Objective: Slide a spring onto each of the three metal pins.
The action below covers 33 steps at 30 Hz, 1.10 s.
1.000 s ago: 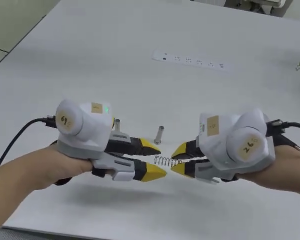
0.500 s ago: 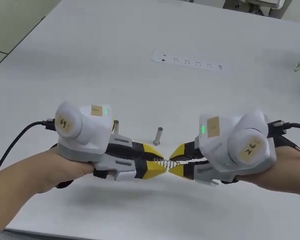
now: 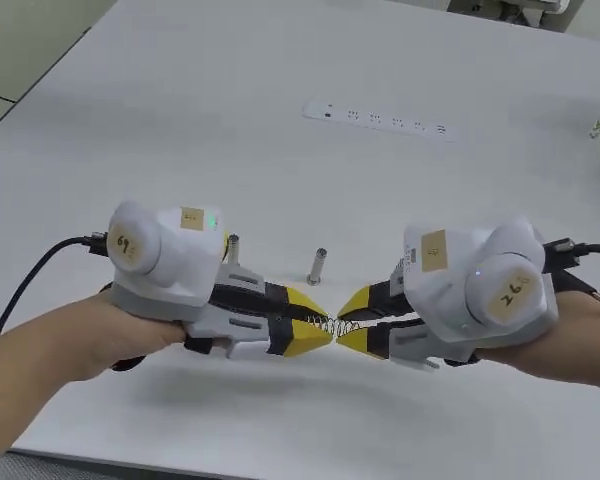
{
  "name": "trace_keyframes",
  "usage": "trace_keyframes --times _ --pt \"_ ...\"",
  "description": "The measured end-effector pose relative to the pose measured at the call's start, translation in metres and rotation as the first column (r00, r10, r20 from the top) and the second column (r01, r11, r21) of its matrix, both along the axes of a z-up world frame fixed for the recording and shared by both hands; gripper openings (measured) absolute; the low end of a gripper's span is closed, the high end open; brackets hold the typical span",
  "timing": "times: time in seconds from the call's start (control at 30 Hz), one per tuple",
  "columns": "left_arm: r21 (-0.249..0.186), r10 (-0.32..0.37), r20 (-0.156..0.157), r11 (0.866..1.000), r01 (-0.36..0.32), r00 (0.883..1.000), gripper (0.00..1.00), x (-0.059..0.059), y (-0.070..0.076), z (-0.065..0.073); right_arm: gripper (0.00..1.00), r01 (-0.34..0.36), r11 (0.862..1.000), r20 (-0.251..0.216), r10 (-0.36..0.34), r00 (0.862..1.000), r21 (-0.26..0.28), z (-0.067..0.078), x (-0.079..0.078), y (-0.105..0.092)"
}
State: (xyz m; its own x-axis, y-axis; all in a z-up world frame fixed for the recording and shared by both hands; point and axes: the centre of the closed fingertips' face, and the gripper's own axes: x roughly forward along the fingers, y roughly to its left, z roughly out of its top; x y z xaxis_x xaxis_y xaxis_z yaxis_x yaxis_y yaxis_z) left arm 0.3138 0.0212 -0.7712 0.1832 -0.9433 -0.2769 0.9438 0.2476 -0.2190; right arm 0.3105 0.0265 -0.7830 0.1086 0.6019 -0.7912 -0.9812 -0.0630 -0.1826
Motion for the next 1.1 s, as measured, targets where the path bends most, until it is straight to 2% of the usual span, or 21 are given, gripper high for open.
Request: trace_keyframes --times 0.3,0.77,1.03,1.1 --pt "0.004 -0.013 -0.003 1.000 0.013 1.000 0.02 -0.0020 0.0005 -0.0006 0.08 0.000 1.000 0.003 0.000 1.000 0.013 -0.0008 -0.0011 0.0004" --pt "0.011 -0.023 -0.005 1.000 0.023 1.000 0.02 -0.0059 0.0029 -0.0011 0.08 0.022 1.000 -0.036 -0.022 0.999 0.008 -0.0078 -0.0033 -0.0066" --pt "0.017 -0.027 -0.013 1.000 0.027 1.000 0.02 -0.0077 0.0035 -0.0026 0.07 -0.004 1.000 -0.021 0.004 1.000 0.012 -0.0072 -0.0046 -0.0059" --pt "0.014 -0.026 -0.014 1.000 0.026 1.000 0.02 -0.0078 0.0035 -0.0024 0.07 -0.025 1.000 0.007 0.025 1.000 0.010 -0.0041 -0.0038 -0.0058"
